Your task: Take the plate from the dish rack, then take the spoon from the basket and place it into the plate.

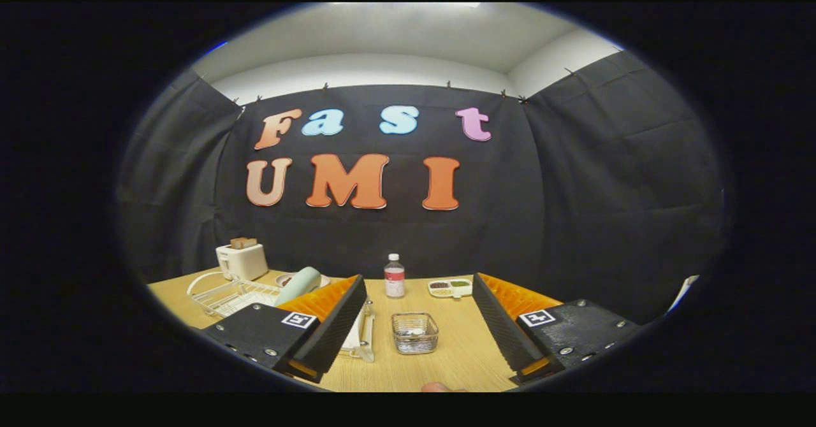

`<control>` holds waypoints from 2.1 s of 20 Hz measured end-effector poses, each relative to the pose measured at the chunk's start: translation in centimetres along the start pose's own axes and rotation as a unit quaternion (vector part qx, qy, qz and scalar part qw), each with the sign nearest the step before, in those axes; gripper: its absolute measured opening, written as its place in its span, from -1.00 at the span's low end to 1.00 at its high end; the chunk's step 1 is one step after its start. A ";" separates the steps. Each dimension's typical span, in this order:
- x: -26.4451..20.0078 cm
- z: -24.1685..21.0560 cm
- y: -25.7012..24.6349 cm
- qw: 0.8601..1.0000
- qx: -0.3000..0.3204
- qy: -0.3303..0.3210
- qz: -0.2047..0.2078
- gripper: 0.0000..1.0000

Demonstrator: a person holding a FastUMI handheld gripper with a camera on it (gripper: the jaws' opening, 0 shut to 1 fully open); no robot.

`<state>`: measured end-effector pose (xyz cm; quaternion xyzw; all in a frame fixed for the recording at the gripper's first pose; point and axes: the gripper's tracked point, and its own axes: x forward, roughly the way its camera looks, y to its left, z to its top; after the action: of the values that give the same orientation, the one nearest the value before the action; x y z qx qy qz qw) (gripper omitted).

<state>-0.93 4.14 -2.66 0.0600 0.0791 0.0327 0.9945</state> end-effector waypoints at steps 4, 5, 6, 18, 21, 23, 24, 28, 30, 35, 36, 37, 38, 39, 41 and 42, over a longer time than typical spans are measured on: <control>0.7 0.2 1.8 0.999 0.017 0.018 0.024 0.98; 1.1 0.3 2.5 0.999 0.021 0.025 0.030 0.98; 1.4 0.4 3.4 0.998 0.027 0.031 0.038 0.98; 8.5 -4.7 17.0 0.974 0.023 0.187 0.129 0.99; 10.3 -6.3 18.7 0.965 0.017 0.228 0.125 0.99; 11.3 -6.7 19.1 0.963 0.016 0.242 0.116 1.00; 11.7 -6.8 19.3 0.962 0.014 0.246 0.114 1.00; 13.1 -7.8 18.9 0.962 -0.014 0.256 0.090 0.96; 13.3 -8.6 19.5 0.957 -0.006 0.273 0.094 0.86; 13.8 -11.1 20.4 0.946 -0.004 0.310 0.095 0.38; 13.9 -11.3 20.8 0.944 0.002 0.316 0.099 0.29; 13.9 -11.5 21.0 0.942 0.007 0.321 0.101 0.15; 13.9 -11.7 21.0 0.939 0.010 0.328 0.100 0.00; 14.1 -11.9 20.8 0.939 0.010 0.331 0.092 -0.19; 14.1 -12.1 20.3 0.937 0.022 0.341 0.072 -0.28; 14.2 -12.2 20.1 0.936 0.027 0.346 0.066 -0.30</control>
<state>9.97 26.50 -14.28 0.0772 0.4150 0.1146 0.8993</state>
